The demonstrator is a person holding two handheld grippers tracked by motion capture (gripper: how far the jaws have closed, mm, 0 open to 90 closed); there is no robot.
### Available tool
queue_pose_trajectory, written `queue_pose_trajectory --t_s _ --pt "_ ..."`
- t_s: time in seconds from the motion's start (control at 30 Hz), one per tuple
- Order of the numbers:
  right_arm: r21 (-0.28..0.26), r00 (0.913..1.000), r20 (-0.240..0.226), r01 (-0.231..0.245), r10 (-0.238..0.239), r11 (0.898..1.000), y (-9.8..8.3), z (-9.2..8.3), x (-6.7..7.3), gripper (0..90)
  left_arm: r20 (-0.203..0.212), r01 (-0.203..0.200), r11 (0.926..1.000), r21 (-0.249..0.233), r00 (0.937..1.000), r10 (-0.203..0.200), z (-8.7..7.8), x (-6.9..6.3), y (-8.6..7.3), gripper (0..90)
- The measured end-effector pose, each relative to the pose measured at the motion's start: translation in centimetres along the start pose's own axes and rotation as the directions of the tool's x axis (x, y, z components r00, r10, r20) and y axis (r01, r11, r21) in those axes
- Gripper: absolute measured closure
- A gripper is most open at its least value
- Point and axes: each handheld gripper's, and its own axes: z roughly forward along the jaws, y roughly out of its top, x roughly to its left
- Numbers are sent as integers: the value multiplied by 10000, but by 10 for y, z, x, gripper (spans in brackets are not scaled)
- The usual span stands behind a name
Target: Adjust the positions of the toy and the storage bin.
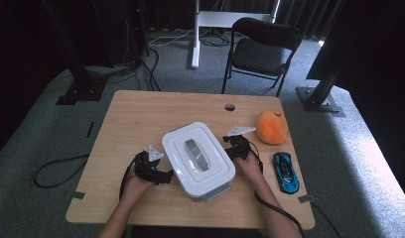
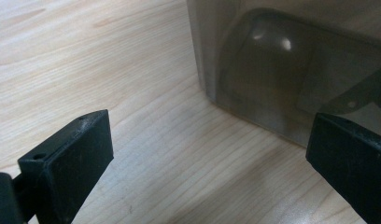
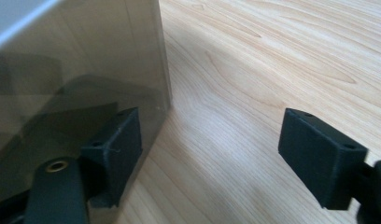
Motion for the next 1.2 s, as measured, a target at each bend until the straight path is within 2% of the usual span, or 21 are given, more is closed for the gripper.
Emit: queue_pose_trajectory --t_s 0.1,0.27,0.33,0.53,0.63,0.73,0.87,0.97,1.0,1.2 --pt "180 9995 307 76 -81 9998 -4 -2 -1 191 42 142 9999 -18 9999 -141 1 5 -5 11" --pt "28 9991 399 -114 112 9999 -10 -10 -5 190 158 247 9995 -220 9996 -243 0 12 -13 11" --pt "89 9986 526 -43 38 10000 -12 -13 -4 183 205 273 9992 -308 9994 -267 -1 16 -17 11" --pt "-23 9972 735 -109 110 9999 -19 -24 -2 169 248 270 9994 -196 9993 -265 -2 24 -29 11" --pt "-71 9976 653 -206 210 9998 -22 -29 -2 169 40 310 9995 -102 9995 -309 -4 29 -35 11" --pt "-128 9980 569 -254 261 9996 -25 -35 -1 163 -4 514 9986 -102 9987 -514 -6 34 -39 11" --pt "-225 9972 706 -226 241 9995 -29 -43 1 158 -126 736 9972 -149 9972 -738 -13 43 -47 11" --pt "-274 9971 705 -275 294 9992 -31 -48 2 158 -211 750 9970 -194 9969 -754 -17 47 -51 11" --pt "-402 9966 743 -329 358 9986 -33 -55 2 158 -390 804 9966 -188 9959 -810 -22 52 -56 11" --pt "-552 9963 783 -301 344 9980 -34 -70 3 141 -597 949 9954 -156 9936 -956 -27 62 -68 11"
